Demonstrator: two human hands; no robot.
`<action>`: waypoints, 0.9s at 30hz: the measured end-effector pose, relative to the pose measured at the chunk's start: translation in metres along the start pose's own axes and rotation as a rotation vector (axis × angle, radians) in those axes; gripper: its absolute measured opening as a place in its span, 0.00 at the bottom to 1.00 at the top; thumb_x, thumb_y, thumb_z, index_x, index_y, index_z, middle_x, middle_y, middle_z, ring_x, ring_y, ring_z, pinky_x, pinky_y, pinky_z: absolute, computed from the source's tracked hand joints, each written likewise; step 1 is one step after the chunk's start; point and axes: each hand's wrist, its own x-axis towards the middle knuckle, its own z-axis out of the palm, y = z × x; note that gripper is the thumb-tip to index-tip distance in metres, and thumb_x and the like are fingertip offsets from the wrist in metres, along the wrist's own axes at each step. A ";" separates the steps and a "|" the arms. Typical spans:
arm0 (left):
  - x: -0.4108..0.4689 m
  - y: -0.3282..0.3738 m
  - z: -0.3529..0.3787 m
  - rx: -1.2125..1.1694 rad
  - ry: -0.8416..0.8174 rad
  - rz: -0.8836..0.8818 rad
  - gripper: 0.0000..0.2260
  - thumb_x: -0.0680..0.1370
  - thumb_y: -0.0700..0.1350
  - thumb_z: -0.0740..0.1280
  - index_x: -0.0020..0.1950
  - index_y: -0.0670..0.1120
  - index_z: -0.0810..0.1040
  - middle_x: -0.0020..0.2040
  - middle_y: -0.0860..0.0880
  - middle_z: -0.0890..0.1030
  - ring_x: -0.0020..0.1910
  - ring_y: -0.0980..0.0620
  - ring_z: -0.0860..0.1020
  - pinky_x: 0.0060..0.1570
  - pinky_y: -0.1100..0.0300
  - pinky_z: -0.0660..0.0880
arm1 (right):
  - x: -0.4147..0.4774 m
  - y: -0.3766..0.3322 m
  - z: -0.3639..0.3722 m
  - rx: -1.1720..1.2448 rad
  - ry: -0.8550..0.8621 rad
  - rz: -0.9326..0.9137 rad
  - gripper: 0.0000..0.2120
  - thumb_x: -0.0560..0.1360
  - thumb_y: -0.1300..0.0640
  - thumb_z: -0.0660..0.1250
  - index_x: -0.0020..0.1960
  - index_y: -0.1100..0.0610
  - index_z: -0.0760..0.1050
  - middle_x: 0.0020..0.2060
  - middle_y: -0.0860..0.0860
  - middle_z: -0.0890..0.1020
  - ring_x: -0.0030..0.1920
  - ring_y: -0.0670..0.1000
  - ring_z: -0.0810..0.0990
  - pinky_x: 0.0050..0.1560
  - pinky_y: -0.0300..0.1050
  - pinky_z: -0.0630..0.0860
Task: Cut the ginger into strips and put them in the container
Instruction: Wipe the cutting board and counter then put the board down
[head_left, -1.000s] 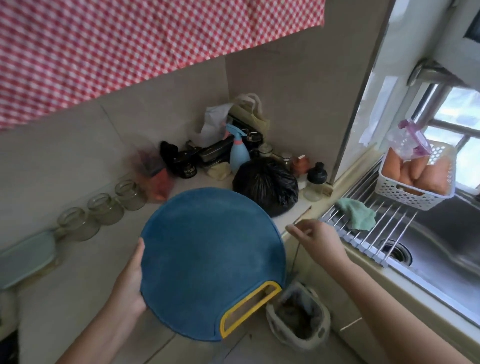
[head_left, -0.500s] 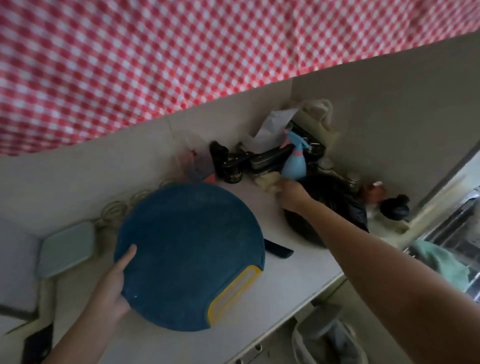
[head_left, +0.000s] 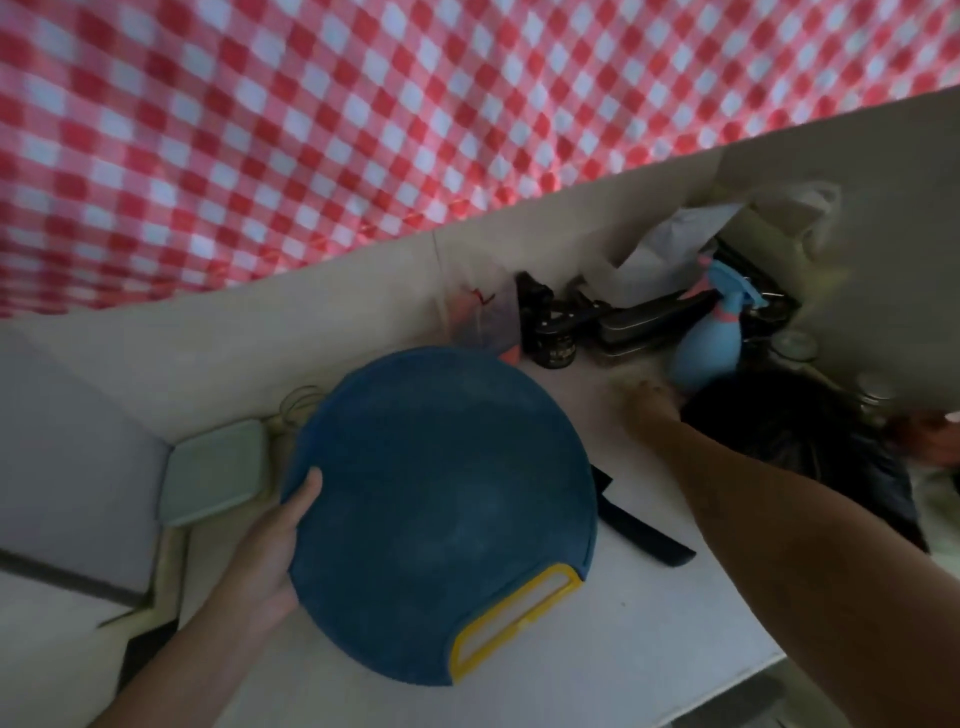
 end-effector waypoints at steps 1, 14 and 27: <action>-0.002 0.001 0.003 0.008 -0.022 -0.004 0.16 0.76 0.53 0.61 0.54 0.47 0.83 0.57 0.46 0.81 0.52 0.49 0.82 0.42 0.57 0.81 | -0.001 -0.003 0.001 0.063 0.021 0.022 0.21 0.81 0.60 0.55 0.73 0.62 0.61 0.68 0.60 0.69 0.67 0.59 0.69 0.63 0.55 0.70; -0.062 -0.018 0.059 0.054 -0.047 0.017 0.18 0.77 0.56 0.59 0.61 0.48 0.77 0.56 0.48 0.82 0.50 0.50 0.82 0.46 0.55 0.77 | -0.114 -0.007 -0.104 0.552 0.581 -0.333 0.02 0.74 0.63 0.67 0.46 0.61 0.76 0.40 0.57 0.79 0.40 0.54 0.77 0.34 0.42 0.65; -0.149 -0.096 0.140 0.336 -0.150 0.156 0.17 0.72 0.56 0.65 0.49 0.47 0.84 0.52 0.43 0.83 0.55 0.45 0.80 0.61 0.46 0.71 | -0.317 -0.013 -0.084 0.858 0.252 -0.721 0.15 0.79 0.51 0.62 0.42 0.62 0.74 0.35 0.52 0.76 0.38 0.49 0.74 0.39 0.43 0.69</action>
